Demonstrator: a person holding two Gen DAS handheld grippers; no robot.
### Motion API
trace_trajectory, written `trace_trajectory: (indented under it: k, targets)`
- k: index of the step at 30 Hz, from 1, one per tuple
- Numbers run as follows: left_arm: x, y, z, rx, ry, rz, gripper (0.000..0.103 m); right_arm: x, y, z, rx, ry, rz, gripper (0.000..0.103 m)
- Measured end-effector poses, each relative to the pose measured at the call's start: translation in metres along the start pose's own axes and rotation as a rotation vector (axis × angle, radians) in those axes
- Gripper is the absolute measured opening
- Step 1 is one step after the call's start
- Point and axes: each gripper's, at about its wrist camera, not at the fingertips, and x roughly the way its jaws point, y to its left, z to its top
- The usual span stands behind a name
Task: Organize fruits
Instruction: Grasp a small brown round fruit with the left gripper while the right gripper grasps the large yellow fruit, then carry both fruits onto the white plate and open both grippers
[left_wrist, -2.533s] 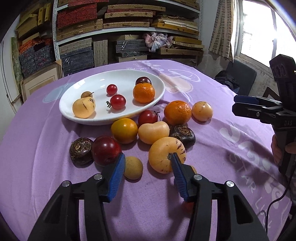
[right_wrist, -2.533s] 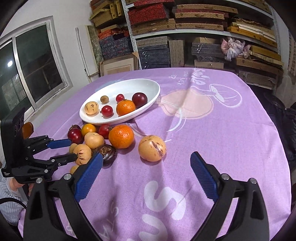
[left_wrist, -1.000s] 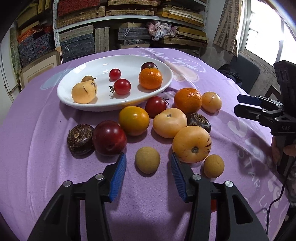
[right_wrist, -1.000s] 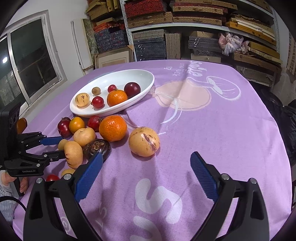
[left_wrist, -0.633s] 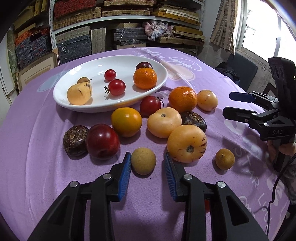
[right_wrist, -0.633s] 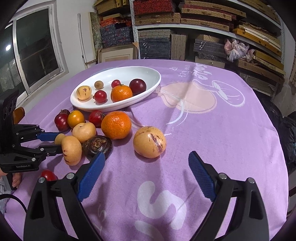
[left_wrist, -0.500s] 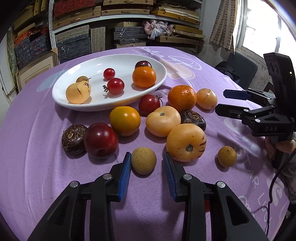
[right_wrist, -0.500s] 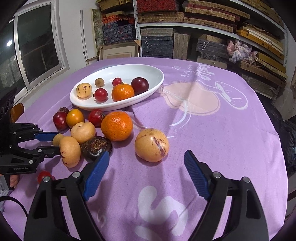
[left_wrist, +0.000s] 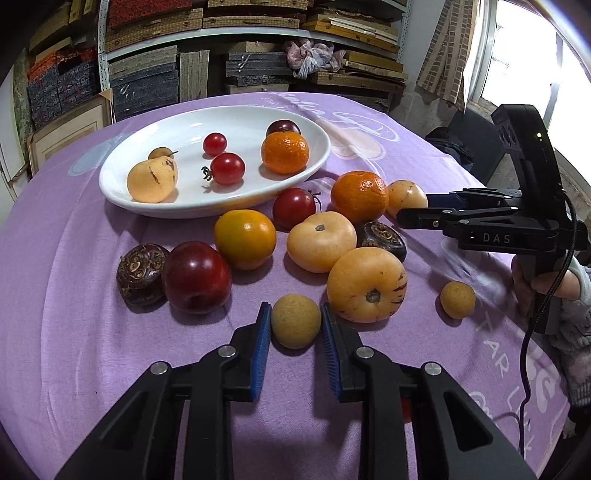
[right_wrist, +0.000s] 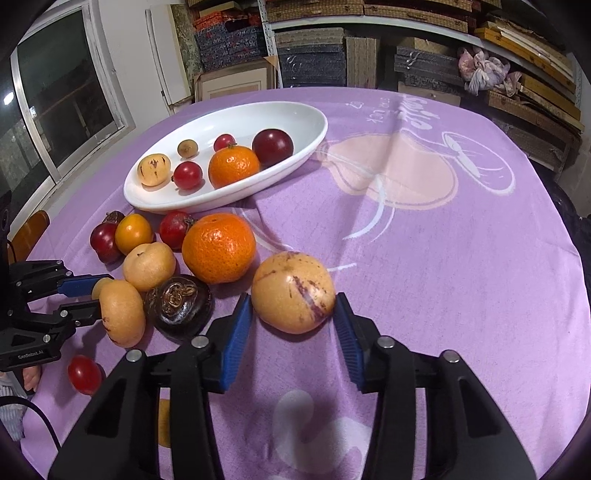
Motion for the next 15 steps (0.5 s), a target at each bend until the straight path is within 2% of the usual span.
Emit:
trace_trajectory:
  k: [5, 13, 15]
  targets:
    - [-0.001, 0.0, -0.001, -0.006, -0.005, 0.008, 0.027, -0.002, 0.001, -0.001, -0.007, -0.017, -0.01, 0.044]
    - [-0.022, 0.0, 0.0, -0.011, -0.104, 0.051, 0.027, -0.019, -0.006, -0.006, 0.021, -0.078, 0.006, 0.044]
    - [-0.036, 0.009, 0.01, -0.053, -0.15, 0.031, 0.027, -0.03, -0.01, -0.005, 0.038, -0.109, 0.009, 0.044]
